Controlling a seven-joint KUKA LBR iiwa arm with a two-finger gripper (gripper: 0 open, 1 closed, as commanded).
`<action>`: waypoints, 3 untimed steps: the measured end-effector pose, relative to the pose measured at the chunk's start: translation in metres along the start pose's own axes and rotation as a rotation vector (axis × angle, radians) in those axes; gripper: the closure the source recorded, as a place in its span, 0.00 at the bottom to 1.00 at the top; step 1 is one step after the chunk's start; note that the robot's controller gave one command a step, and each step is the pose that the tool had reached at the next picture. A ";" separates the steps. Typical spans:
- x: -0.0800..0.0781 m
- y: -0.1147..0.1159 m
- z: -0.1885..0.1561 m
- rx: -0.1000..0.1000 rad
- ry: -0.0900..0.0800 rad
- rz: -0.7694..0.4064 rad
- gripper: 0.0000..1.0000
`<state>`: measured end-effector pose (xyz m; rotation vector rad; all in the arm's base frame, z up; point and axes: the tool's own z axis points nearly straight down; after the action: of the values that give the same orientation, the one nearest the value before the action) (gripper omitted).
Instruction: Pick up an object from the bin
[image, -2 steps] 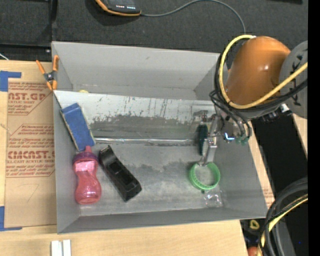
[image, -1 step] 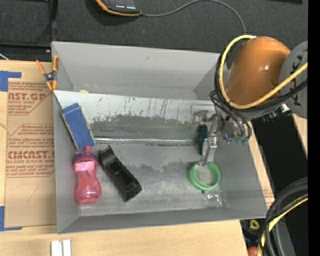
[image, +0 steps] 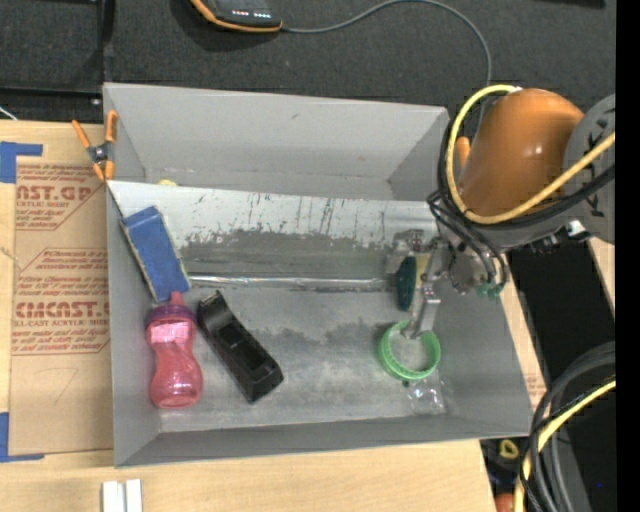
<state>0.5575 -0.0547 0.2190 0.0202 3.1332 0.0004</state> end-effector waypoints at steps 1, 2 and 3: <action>-0.019 -0.010 -0.050 0.001 -0.005 -0.408 0.00; -0.006 -0.082 0.054 0.001 0.003 0.178 0.00; 0.011 -0.004 0.036 0.003 -0.015 -0.346 0.00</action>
Offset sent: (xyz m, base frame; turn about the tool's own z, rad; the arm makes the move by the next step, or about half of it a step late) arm 0.0016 -0.0934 -0.0683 0.1967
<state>0.5468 -0.0583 0.1829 -0.5176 3.0753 -0.0062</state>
